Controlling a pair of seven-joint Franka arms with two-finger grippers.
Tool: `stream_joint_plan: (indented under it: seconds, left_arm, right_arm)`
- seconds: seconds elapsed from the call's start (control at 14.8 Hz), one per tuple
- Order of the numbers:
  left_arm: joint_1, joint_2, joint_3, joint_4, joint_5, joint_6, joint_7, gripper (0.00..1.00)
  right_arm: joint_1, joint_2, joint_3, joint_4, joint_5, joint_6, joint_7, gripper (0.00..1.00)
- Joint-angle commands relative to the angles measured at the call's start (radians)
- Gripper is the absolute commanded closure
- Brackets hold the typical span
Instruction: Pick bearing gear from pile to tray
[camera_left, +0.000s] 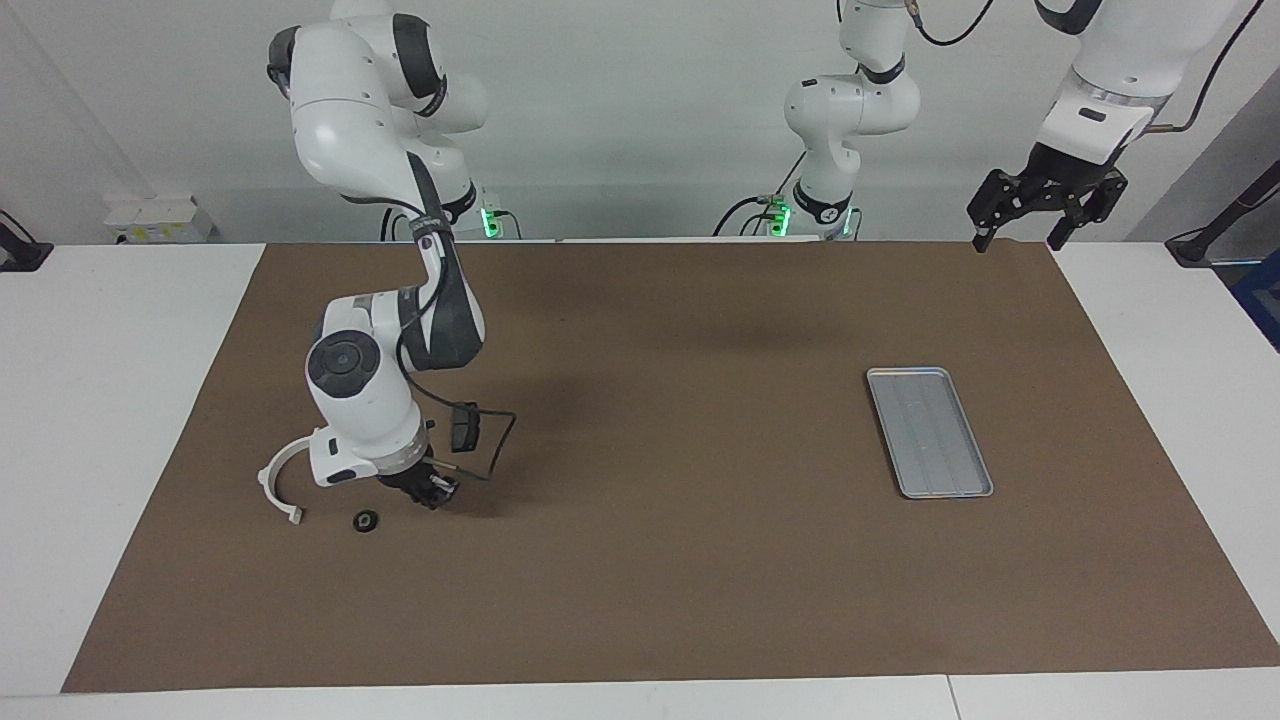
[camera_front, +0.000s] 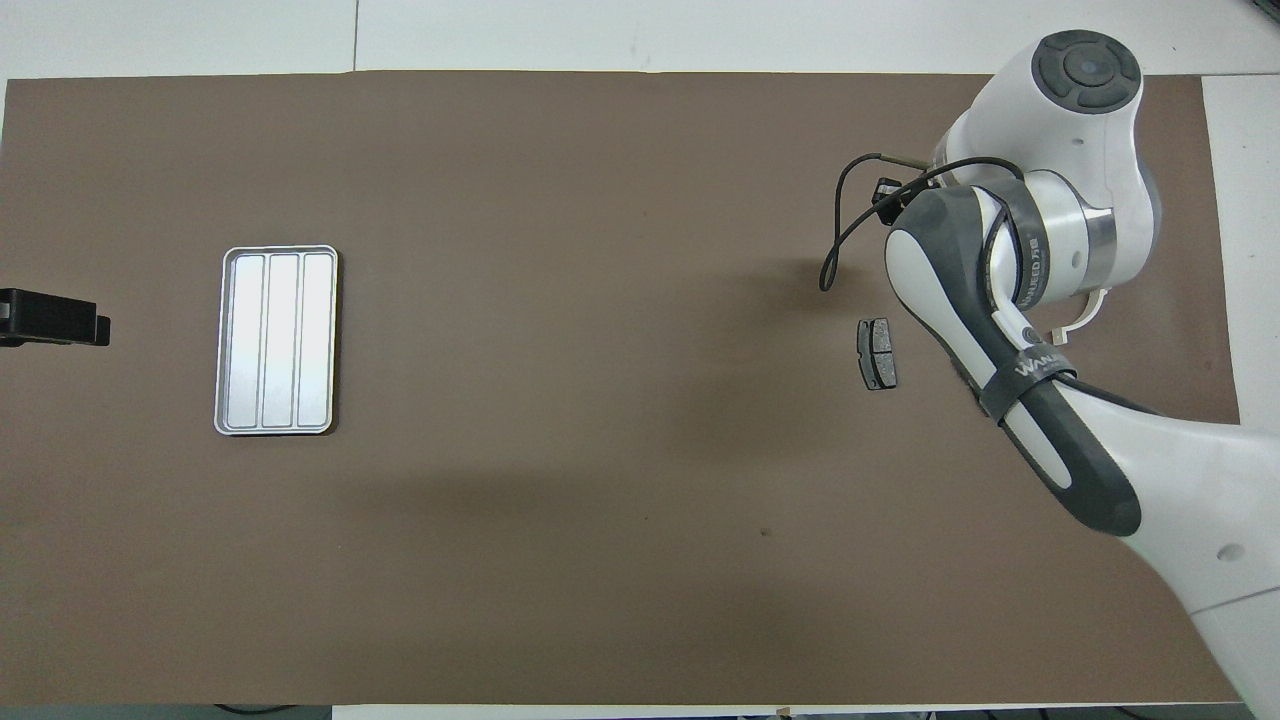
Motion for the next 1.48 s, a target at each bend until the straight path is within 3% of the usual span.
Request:
stream_joint_plan:
  seconds: [0.0,0.27,0.54,0.74,1.01,1.42]
  left_arm:
    - [0.012,-0.036,-0.007,-0.037,-0.013,-0.004,0.008,0.0]
    - [0.012,-0.036,-0.007,-0.037,-0.013,-0.004,0.008,0.0]
    - [0.012,-0.036,-0.007,-0.037,-0.013,-0.004,0.008,0.0]
    - [0.012,-0.036,-0.007,-0.037,-0.013,-0.004,0.008,0.0]
    - [0.009,-0.036,-0.012,-0.037,-0.013,-0.007,0.008,0.0]
    - [0.009,-0.036,-0.023,-0.037,-0.013,-0.015,0.009,0.0]
  right_arm:
    - [0.059,-0.05,0.002,0.053,0.013,-0.125,0.022,1.0]
    - [0.197,-0.094,0.009,0.081,0.039,-0.198,0.294,1.0]
    - [0.297,-0.096,0.011,0.072,0.11,-0.147,0.578,1.0]
    - [0.374,-0.085,0.011,0.01,0.122,-0.036,0.73,1.0]
    - [0.432,-0.071,0.009,-0.086,0.121,0.107,0.817,1.0]
    - [0.486,0.059,0.008,-0.074,0.038,0.228,0.898,1.0]
